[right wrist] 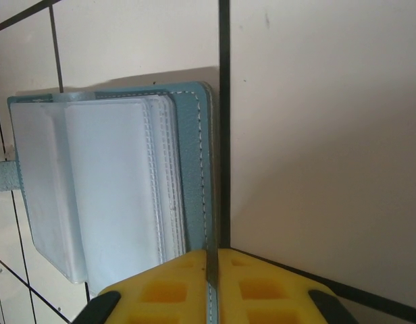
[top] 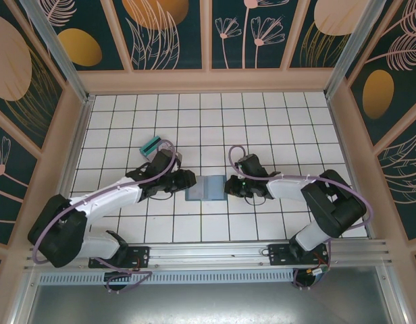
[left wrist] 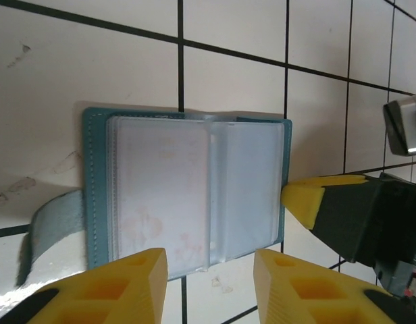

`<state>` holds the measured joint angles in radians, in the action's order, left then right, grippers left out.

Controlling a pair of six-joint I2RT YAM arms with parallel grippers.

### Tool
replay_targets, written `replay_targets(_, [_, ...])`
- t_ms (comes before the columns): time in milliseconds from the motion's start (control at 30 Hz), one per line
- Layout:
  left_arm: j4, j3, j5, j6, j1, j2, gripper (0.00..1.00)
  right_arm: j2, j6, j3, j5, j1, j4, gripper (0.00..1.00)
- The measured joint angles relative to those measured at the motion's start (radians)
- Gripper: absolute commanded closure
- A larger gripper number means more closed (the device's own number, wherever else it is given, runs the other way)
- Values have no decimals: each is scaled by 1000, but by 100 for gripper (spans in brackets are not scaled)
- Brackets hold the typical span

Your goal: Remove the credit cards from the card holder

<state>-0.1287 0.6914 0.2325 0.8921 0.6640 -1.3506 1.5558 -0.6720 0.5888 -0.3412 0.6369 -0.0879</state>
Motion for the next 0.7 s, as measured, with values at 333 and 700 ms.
replay_targets(333, [10, 0, -9, 4, 3, -99, 62, 5, -8, 0, -4, 1, -13, 92])
replay_targets(700, [13, 0, -9, 3, 3, -156, 60, 10, -11, 0, -7, 1, -20, 92])
